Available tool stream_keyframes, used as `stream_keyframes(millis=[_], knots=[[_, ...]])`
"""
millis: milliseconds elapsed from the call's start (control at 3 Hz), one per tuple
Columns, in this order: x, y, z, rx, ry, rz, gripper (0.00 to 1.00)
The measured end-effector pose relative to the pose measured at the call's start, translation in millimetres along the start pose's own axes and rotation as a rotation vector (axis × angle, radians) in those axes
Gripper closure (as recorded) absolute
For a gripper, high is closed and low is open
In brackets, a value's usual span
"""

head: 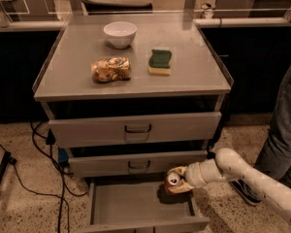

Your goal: Pick coke can from bottom drawer and place on counter

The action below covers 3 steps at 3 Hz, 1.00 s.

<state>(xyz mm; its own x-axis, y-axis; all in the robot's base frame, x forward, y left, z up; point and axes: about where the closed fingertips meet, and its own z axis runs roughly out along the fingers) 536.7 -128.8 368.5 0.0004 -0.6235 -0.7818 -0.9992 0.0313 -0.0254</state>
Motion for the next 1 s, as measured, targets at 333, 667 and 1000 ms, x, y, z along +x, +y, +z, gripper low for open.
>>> stream_keyframes(millis=[333,667,1000], knots=[[0,0,0,0.000,0.000,0.000,1.00],[-23,1,-14,-0.006,-0.023,-0.028,1.00],[-67,10,-47,-0.004,-0.054,-0.077,1.00]])
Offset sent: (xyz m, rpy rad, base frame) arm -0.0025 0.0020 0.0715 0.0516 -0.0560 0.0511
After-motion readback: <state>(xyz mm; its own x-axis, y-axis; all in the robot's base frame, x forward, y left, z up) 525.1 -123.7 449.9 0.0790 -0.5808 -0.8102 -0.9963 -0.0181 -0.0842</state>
